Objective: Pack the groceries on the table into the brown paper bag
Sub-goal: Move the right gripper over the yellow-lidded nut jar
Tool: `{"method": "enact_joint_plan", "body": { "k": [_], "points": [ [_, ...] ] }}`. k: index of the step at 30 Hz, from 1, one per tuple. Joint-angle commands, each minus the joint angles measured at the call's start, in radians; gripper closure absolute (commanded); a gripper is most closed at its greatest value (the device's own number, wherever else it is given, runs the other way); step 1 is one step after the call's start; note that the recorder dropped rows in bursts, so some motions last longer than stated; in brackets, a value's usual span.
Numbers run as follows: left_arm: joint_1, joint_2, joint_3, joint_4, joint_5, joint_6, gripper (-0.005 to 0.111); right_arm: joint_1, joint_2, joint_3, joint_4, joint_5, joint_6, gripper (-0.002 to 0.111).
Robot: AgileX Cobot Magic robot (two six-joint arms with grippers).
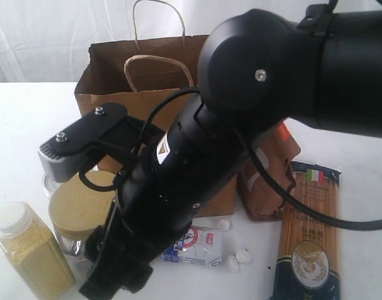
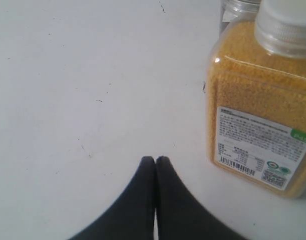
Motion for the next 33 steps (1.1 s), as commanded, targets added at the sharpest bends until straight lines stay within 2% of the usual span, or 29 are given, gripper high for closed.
{"method": "enact_joint_plan", "body": {
  "k": [1, 6, 10, 20, 25, 31, 33],
  "points": [
    [0.002, -0.003, 0.007, -0.007, 0.007, -0.001, 0.107, 0.002, 0.000, -0.008, -0.001, -0.176, -0.013, 0.024],
    [0.002, -0.003, 0.007, -0.007, 0.007, -0.001, 0.107, 0.002, 0.000, -0.008, 0.002, -0.342, -0.013, 0.024],
    [0.002, -0.003, 0.007, -0.007, 0.007, -0.001, 0.107, 0.002, 0.000, -0.008, 0.002, -0.386, -0.013, 0.024],
    [0.002, -0.003, 0.007, -0.007, 0.007, -0.001, 0.107, 0.002, 0.000, -0.008, 0.100, -0.393, 0.025, 0.024],
    [0.002, -0.003, 0.007, -0.007, 0.007, -0.001, 0.107, 0.002, 0.000, -0.008, 0.096, -0.329, 0.047, 0.023],
    [0.002, -0.003, 0.007, -0.007, 0.007, -0.001, 0.107, 0.002, 0.000, -0.008, 0.096, -0.273, 0.047, 0.005],
    [0.002, -0.003, 0.007, -0.007, 0.007, -0.001, 0.107, 0.002, 0.000, -0.008, 0.096, -0.233, 0.047, 0.003]
  ]
}}
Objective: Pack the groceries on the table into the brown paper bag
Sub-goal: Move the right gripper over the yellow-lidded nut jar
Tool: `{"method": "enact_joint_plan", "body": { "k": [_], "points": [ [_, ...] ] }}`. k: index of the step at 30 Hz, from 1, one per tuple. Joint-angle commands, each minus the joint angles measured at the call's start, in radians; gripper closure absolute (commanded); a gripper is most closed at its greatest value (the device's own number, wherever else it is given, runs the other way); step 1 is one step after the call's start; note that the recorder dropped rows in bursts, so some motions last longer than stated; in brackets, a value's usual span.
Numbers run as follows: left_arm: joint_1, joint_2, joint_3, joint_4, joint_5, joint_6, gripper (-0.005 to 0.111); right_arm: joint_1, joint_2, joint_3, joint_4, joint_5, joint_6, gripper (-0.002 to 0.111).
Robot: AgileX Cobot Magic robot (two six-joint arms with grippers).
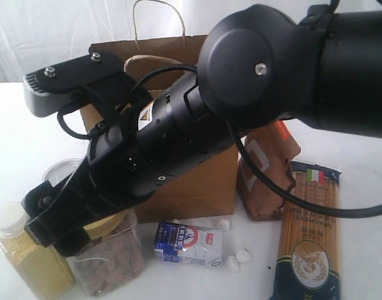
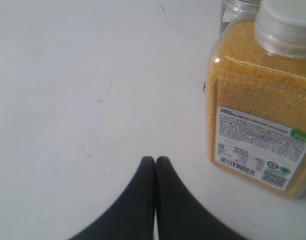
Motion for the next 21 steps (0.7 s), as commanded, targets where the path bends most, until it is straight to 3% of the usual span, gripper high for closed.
{"method": "enact_joint_plan", "body": {
  "k": [1, 13, 15, 21],
  "points": [
    [0.002, -0.003, 0.007, -0.007, 0.007, -0.001, 0.107, 0.002, -0.002, -0.008, 0.006, 0.085, 0.003, 0.003],
    [0.002, -0.003, 0.007, -0.007, 0.007, -0.001, 0.107, 0.002, -0.002, -0.006, 0.018, 0.125, 0.008, 0.003],
    [0.002, -0.003, 0.007, -0.007, 0.007, -0.001, 0.107, 0.002, -0.002, -0.023, -0.044, 0.124, 0.020, 0.003],
    [0.002, -0.003, 0.007, -0.007, 0.007, -0.001, 0.107, 0.002, 0.065, -0.134, -0.426, 0.252, 0.341, 0.003]
  ]
}}
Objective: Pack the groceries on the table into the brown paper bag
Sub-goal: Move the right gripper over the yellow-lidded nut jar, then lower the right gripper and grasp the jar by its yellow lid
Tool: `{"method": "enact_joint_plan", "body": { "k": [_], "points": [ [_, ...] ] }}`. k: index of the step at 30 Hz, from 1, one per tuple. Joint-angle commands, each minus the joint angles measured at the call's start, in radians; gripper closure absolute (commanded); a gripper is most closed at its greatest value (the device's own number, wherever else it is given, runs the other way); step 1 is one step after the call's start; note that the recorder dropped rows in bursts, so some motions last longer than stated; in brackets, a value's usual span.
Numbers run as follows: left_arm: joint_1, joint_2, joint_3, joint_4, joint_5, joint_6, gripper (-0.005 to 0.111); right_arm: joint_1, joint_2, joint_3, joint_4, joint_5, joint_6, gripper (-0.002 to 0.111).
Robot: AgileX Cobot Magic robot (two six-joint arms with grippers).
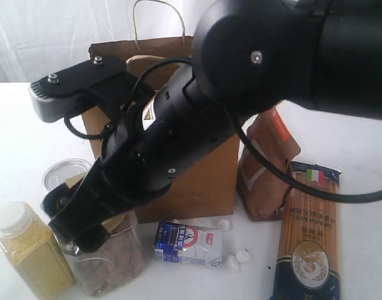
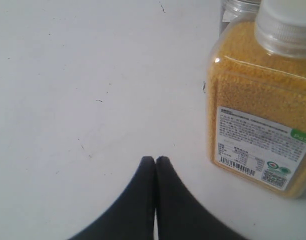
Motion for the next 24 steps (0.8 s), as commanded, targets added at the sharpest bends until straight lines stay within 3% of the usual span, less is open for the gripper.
{"method": "enact_joint_plan", "body": {
  "k": [1, 14, 24],
  "points": [
    [0.002, -0.003, 0.007, -0.007, 0.007, -0.001, 0.107, 0.000, 0.072, -0.087, -0.231, 0.131, 0.186, 0.003],
    [0.002, -0.003, 0.007, -0.007, 0.007, -0.001, 0.107, 0.019, 0.244, -0.319, -0.262, 0.201, 0.222, 0.003],
    [0.002, -0.003, 0.007, -0.007, 0.007, -0.001, 0.107, 0.040, 0.302, -0.360, -0.274, 0.227, 0.222, 0.003]
  ]
}}
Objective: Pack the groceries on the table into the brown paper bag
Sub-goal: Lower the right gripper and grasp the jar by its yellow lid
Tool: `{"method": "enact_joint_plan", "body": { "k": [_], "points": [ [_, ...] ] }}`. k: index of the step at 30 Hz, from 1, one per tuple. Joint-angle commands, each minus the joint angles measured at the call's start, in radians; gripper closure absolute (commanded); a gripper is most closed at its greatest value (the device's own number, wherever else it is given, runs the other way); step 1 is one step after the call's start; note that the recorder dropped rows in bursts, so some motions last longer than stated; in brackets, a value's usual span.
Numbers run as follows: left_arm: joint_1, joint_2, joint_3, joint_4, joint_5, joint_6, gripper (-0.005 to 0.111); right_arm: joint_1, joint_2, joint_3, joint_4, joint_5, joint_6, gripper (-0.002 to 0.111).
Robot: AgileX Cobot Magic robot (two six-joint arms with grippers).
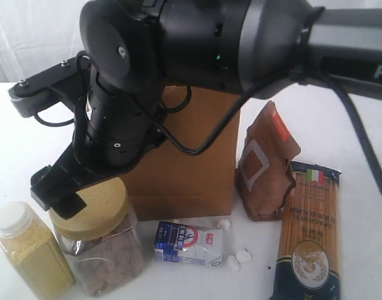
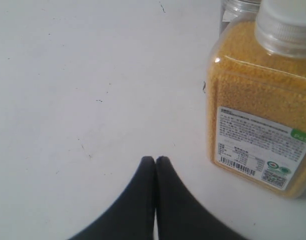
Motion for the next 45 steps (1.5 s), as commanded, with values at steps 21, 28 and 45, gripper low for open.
{"method": "enact_joint_plan", "body": {
  "k": [21, 28, 45],
  "points": [
    [0.002, -0.003, 0.007, -0.007, 0.007, -0.001, 0.107, 0.021, 0.032, -0.010, 0.040, -0.031, 0.023, 0.003],
    [0.002, -0.003, 0.007, -0.007, 0.007, -0.001, 0.107, 0.021, 0.078, -0.010, 0.030, -0.044, 0.023, 0.003],
    [0.002, -0.003, 0.007, -0.007, 0.007, -0.001, 0.107, 0.021, 0.070, -0.010, -0.030, 0.060, 0.039, 0.050]
  ]
}}
